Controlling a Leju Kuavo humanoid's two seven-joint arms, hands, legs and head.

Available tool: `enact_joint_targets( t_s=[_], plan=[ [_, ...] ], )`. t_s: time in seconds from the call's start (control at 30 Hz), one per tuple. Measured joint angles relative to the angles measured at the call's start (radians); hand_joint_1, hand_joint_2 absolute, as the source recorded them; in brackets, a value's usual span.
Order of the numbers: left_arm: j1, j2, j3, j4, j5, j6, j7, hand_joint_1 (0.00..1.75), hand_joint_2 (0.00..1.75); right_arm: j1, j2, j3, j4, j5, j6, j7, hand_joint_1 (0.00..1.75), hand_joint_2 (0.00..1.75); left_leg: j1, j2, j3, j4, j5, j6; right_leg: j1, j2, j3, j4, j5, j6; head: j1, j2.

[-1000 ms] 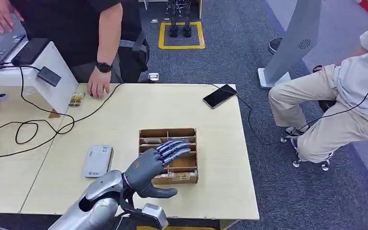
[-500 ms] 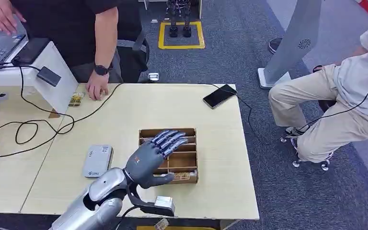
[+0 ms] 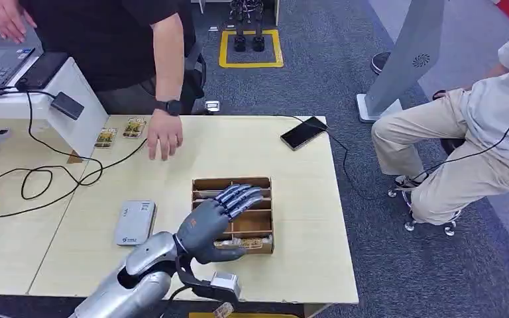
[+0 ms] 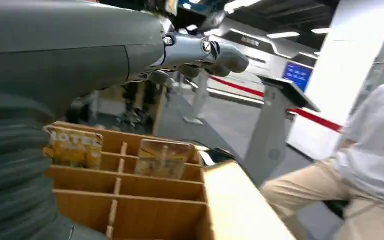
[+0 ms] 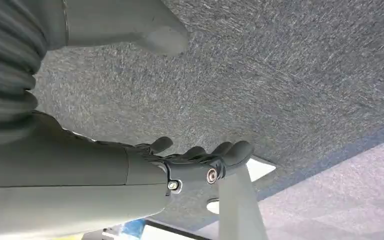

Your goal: Pass the card to the sensor for recognition and then transmit it.

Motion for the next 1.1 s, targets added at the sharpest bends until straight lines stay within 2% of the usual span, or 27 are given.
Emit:
enact_joint_targets(
  t_s=[0.17,0.43,0.7,0.83,1.1],
  plan=[
    [0.029,0.002,0.0,-0.035,0.184,-0.072,-0.136,0.0,1.75,0.0,0.0,0.0,0.0,-0.006,0.0,-0.008,0.0,1.75,0.0,0.0,0.0,0.0,0.0,0.0,0.0,0.0,0.0,0.0,0.0,0.0,0.0,0.0],
    [0.049,0.013,0.0,-0.075,0.249,-0.131,-0.189,0.0,1.75,0.0,0.0,0.0,0.0,-0.005,0.0,-0.012,0.0,1.75,0.0,0.0,0.0,0.0,0.0,0.0,0.0,0.0,0.0,0.0,0.0,0.0,0.0,0.0],
    [0.051,0.035,0.0,-0.08,0.218,-0.16,-0.175,0.0,1.75,0.0,0.0,0.0,0.0,0.002,0.0,-0.014,0.0,1.75,0.0,0.0,0.0,0.0,0.0,0.0,0.0,0.0,0.0,0.0,0.0,0.0,0.0,0.0],
    [0.049,0.041,0.0,-0.076,0.171,-0.173,-0.142,0.0,1.75,0.0,0.0,0.0,0.0,0.006,0.0,-0.014,0.0,1.75,0.0,0.0,0.0,0.0,0.0,0.0,0.0,0.0,0.0,0.0,0.0,0.0,0.0,0.0],
    [0.032,0.035,-0.016,-0.002,0.119,-0.187,-0.106,0.0,1.75,0.0,0.0,0.0,0.0,0.02,0.0,-0.014,0.0,1.75,0.0,0.0,0.0,0.0,0.0,0.0,0.0,0.0,0.0,0.0,0.0,0.0,0.0,0.0]
  ],
)
